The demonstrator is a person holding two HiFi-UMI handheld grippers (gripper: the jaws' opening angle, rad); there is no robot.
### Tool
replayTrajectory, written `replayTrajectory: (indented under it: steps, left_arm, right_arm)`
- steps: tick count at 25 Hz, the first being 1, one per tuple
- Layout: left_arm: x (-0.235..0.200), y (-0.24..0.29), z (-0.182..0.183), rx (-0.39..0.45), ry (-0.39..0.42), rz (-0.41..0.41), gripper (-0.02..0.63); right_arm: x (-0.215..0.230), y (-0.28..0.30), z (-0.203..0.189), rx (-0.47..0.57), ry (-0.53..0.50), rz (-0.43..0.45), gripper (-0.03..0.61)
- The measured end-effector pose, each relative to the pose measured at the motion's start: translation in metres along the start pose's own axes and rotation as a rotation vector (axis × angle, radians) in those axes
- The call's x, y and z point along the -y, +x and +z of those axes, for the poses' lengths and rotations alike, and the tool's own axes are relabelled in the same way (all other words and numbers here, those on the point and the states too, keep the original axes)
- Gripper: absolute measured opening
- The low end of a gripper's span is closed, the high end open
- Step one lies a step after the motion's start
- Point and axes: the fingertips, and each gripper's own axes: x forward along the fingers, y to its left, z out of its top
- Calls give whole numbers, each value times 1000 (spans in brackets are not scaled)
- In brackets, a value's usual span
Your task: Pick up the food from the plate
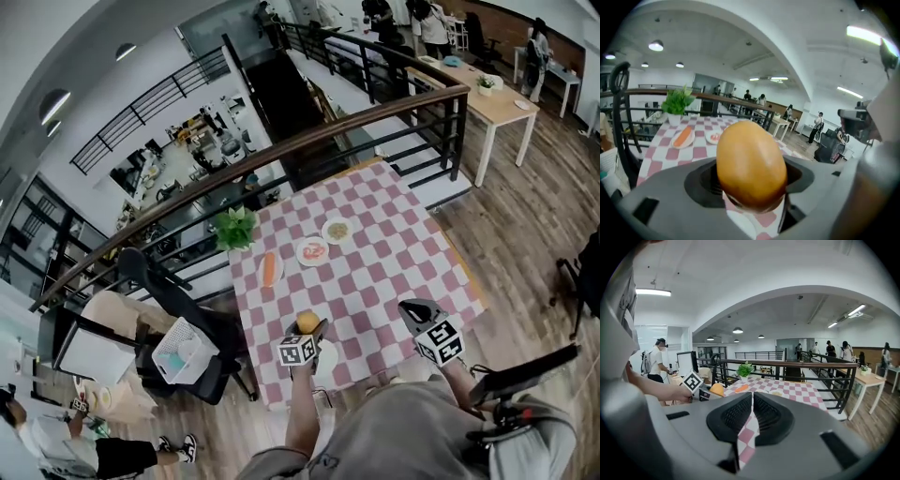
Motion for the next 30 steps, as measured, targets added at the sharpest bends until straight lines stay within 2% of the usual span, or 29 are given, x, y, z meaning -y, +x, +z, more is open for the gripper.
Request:
replayTrajectory:
  steps: [6,11,14,19,24,30]
  left_arm:
    - [52,-47,115,315,135,-32,331]
    - [98,-106,172,533,211,-38,331]
    - [123,-142,195,639,272,-24,331]
    - [150,-168,206,698,330,-10,331]
    - [159,-171,202,692,340,-22,331]
    - [157,-172,204,693,347,-19,331]
  right_arm:
    - [2,26,55,105,-30,40,17]
    - [-20,47,111,204,-76,102,17]
    - [-32,52,138,257,-70,131,17]
    - [-42,57,147,273,-65,169,17]
    - [-48,54,143,269,-49,191,17]
    - [-41,46,140,275,-44,175,15]
